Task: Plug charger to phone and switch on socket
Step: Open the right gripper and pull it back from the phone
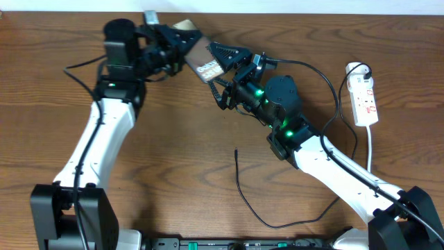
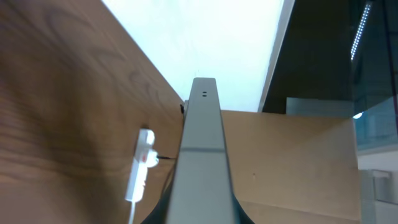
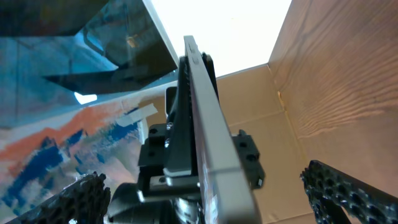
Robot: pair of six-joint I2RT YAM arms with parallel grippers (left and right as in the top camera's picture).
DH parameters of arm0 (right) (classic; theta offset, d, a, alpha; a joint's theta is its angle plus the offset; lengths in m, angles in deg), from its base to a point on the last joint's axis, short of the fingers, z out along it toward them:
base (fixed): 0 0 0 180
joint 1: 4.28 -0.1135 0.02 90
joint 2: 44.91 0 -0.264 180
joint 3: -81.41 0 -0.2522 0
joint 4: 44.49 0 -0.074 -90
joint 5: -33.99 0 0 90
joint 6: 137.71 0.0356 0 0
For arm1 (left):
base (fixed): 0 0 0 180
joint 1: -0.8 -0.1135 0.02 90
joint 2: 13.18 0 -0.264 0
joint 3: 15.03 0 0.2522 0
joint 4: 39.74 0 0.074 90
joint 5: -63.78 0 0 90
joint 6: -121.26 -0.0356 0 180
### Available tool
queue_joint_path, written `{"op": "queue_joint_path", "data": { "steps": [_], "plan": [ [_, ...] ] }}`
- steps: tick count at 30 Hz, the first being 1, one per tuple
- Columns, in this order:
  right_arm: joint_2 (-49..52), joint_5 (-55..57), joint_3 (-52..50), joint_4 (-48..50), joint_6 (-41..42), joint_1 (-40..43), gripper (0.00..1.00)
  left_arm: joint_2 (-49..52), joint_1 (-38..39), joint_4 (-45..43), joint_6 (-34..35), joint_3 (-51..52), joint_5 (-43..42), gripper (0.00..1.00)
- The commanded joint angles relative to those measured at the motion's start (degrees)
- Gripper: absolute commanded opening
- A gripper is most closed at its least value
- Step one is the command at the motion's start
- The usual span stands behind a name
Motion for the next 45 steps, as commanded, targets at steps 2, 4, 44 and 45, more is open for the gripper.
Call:
{"op": "queue_joint_path", "data": {
  "steps": [2, 4, 44, 45],
  "plan": [
    [-0.3, -1.8, 1.0, 0.4, -8.3, 0.8, 0.99, -1.2, -8.6, -0.9, -6.8, 0.2, -12.2, 0.07],
    [-0.3, -3.3, 1.0, 0.4, -12.2, 1.6, 0.99, -1.2, -12.7, -1.0, -8.0, 0.2, -17.1, 0.08],
    [3.3, 7.8, 9.0, -71.3, -55.5, -4.7, 0.93, -1.2, -20.5, -5.8, -21.7, 0.2, -33.2, 0.07],
    [4.7, 7.7, 9.0, -71.6, -55.4, -4.7, 0.92, -1.2, -20.5, -5.8, -21.7, 0.2, -33.2, 0.07]
  ]
}}
